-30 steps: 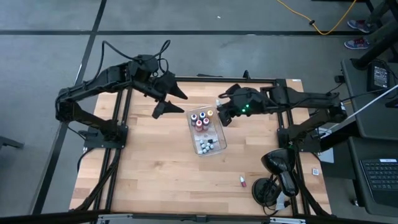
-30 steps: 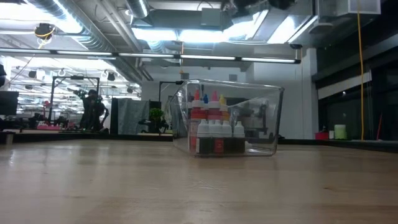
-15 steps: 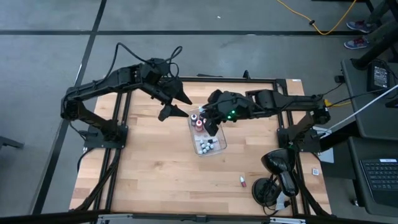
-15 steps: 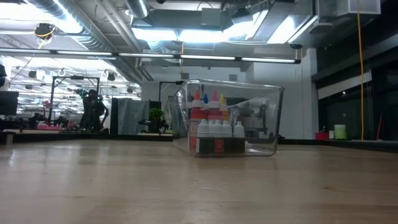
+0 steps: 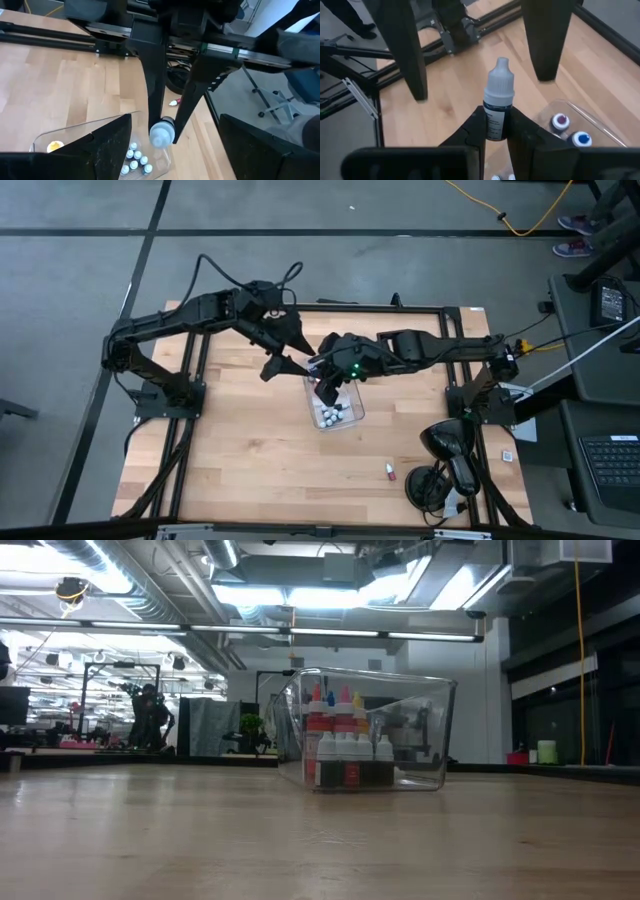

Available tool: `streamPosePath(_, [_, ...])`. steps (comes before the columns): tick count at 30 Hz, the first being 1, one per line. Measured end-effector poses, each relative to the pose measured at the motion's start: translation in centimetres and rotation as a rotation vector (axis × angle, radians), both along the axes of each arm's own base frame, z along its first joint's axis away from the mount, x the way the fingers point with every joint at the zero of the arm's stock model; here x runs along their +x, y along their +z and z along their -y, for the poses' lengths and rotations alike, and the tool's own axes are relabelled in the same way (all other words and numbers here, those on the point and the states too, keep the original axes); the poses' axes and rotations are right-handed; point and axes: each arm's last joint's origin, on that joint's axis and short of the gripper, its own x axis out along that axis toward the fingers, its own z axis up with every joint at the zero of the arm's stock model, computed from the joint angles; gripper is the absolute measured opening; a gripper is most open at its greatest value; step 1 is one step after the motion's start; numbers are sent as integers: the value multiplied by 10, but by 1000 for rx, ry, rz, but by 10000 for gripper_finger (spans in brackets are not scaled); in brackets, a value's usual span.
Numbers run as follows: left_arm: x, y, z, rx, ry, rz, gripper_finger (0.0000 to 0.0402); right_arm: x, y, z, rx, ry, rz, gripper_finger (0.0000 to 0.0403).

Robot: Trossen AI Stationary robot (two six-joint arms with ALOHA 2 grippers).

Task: Pick & Place food coloring
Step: Put the top small red food coloring bottle into the bottom of the bin

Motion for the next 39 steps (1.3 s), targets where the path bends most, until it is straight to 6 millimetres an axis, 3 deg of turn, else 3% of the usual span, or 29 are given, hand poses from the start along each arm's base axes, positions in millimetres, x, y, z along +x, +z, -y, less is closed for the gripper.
streamPosePath(4, [0,-1,0,-1,2,-6,286,1,0,0,-9,9,5,57])
streamPosePath(13, [0,-2,0,-18,13,-27,222,1,1,-4,-7,19,13,57])
streamPosePath(29, [-2,-6,0,-25,11,-71,173,3,3,-8,-6,31,49,57])
streamPosePath(39, [-3,-6,0,-23,7,-70,78,3,3,-8,-11,26,45,57])
